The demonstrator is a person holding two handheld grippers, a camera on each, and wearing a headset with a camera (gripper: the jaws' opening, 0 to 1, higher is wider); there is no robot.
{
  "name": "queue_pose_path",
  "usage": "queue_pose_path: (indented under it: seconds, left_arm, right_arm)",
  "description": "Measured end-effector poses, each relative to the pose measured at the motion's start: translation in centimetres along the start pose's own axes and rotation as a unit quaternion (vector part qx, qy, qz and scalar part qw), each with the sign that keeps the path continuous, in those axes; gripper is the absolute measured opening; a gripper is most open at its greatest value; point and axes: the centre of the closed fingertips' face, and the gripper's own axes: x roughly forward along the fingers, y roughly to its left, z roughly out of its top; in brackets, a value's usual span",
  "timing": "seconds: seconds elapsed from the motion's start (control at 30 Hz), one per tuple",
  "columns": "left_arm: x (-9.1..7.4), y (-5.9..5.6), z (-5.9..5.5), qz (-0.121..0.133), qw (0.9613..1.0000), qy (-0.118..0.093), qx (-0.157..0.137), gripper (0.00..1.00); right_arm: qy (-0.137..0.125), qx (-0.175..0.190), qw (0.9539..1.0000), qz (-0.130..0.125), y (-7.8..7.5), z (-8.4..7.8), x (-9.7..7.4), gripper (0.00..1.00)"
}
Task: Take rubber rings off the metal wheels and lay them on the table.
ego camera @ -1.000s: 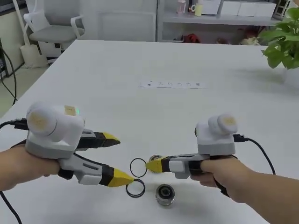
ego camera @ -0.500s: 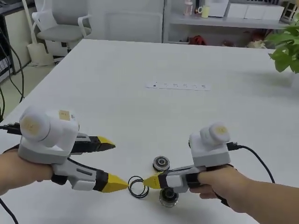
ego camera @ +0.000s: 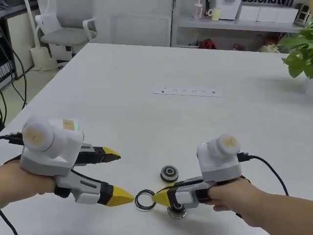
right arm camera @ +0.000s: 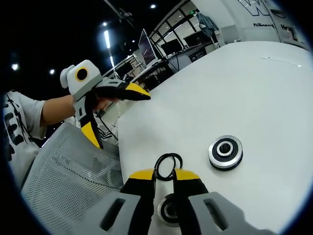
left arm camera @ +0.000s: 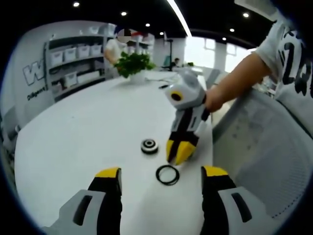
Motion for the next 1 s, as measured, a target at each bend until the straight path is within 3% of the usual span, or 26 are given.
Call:
queue_pose_path:
  seconds: [0.47,0.73,1.0]
  left_arm:
    - [0.1,0.4,1.0,-0.002,1.0000,-0.001,0.005,0.67]
    - [0.2,1.3,2.0,0.003,1.0000,-0.003,0.008,0.66]
    - [1.1,2.0,2.7,0.005,0.9999,-0.006,0.008,0.66]
  right_arm:
    - [-0.053,0.008,0.9986,0.006,0.1,2.7,-1.5,0.17]
    - [-0.107,0.012,0.9939,-0.023,-1.7,5.1,-3.8,0.18]
    - [-0.132,-0.011,0.9889,-0.068,-3.8,6.0,-5.7,0.20]
